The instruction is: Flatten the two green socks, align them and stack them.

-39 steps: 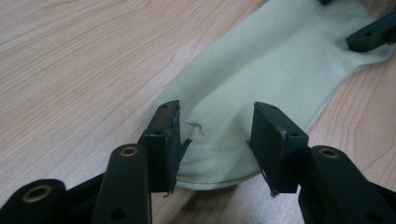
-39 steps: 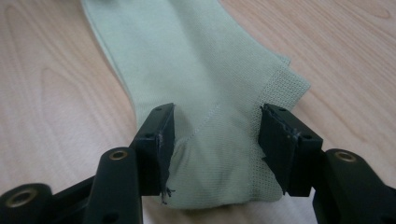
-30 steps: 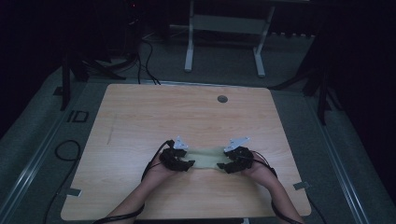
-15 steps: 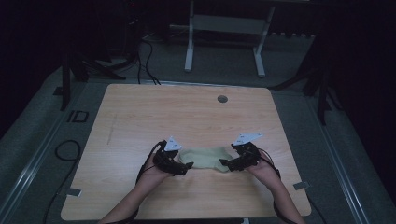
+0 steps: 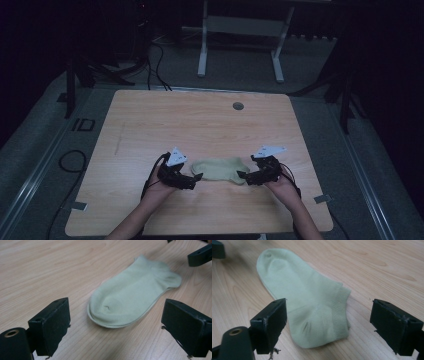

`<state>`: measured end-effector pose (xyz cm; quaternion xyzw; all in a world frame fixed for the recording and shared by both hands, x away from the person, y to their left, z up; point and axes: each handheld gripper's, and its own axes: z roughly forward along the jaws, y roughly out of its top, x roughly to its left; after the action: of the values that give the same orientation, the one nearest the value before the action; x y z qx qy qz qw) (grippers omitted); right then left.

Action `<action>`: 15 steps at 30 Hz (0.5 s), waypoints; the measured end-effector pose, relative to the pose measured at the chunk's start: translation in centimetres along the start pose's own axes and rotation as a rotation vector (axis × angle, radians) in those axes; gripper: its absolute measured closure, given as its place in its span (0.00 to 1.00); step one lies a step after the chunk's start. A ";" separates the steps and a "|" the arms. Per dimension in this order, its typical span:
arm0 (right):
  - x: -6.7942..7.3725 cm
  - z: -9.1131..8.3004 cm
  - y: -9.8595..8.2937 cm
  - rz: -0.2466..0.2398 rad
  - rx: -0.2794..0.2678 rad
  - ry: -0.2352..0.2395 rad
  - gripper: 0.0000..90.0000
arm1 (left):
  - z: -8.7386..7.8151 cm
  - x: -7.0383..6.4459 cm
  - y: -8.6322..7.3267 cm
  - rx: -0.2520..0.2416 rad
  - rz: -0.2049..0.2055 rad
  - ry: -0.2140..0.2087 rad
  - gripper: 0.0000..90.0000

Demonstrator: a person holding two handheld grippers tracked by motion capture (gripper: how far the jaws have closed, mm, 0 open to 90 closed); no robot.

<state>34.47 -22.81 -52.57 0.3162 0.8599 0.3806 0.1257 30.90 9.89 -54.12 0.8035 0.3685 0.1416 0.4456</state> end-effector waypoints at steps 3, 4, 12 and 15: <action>-0.2 -0.2 -0.3 0.030 -0.017 -0.017 0.16 | -0.6 0.1 -0.2 -0.027 -0.007 -0.018 0.10; -0.3 -0.3 -0.4 0.041 -0.022 -0.024 0.16 | -0.9 0.1 -0.3 -0.038 0.002 -0.015 0.10; -1.0 -0.8 -1.5 0.089 -0.028 -0.052 0.16 | -1.8 0.8 -1.9 -0.028 -0.015 0.010 0.09; -1.1 -1.1 -2.1 0.104 -0.027 -0.062 0.16 | -2.3 1.2 -2.5 -0.016 -0.017 0.031 0.09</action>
<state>33.91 -25.23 -53.37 0.3703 0.8329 0.3880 0.1366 29.25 12.98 -54.99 0.7943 0.3811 0.1530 0.4478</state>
